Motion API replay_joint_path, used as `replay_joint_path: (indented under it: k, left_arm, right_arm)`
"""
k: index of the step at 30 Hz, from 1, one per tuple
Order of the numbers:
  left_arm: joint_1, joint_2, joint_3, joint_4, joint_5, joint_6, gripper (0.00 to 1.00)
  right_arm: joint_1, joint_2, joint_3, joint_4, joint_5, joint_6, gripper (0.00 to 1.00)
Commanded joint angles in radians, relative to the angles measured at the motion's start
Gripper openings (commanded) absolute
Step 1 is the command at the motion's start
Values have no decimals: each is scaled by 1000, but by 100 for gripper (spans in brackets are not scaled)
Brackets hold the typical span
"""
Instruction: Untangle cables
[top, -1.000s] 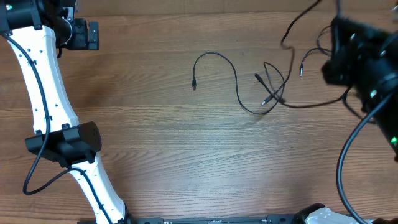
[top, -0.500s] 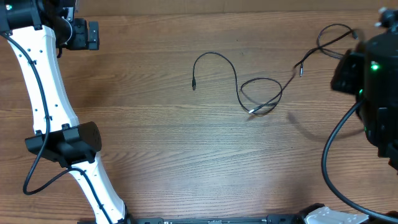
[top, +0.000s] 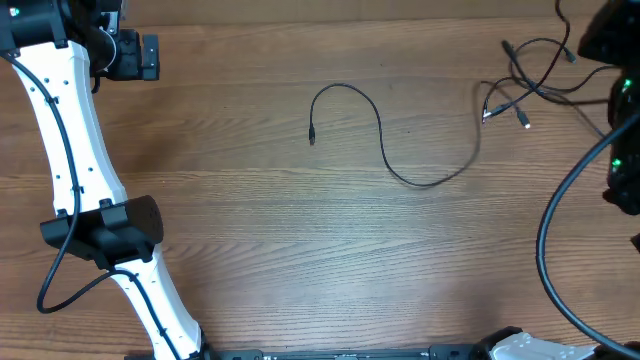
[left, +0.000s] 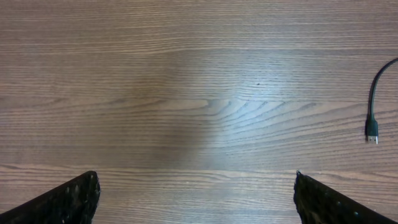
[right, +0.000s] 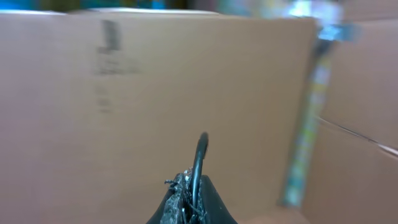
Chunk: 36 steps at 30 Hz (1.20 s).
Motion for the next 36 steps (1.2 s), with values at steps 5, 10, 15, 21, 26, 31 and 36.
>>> replay_joint_path:
  k: [5,10,15,21,26,31,36]
  left_arm:
    - [-6,15,4,0,7,-7,100]
    - [-6,15,4,0,7,-6,100]
    - [-6,15,4,0,7,-6,100]
    - [-6,15,4,0,7,-7,100]
    - [-6,15,4,0,7,-7,100]
    - [-7,15,4,0,7,-7,100]
    - [-6,15,4,0,7,-7,100]
  right_arm:
    - [0,27,5,-55,-783,-53,4]
    - [0,97,5,-227,-925,-56,4]
    - [0,155,5,-375,-732,-60,4]
    - [0,113,6,-331,-428,-59,4]
    - [0,49,6,-259,-307,-107,4]
    - [0,-28,6,-140,-285,-239,4]
    - [0,-108,6,-49,-342,-253,4]
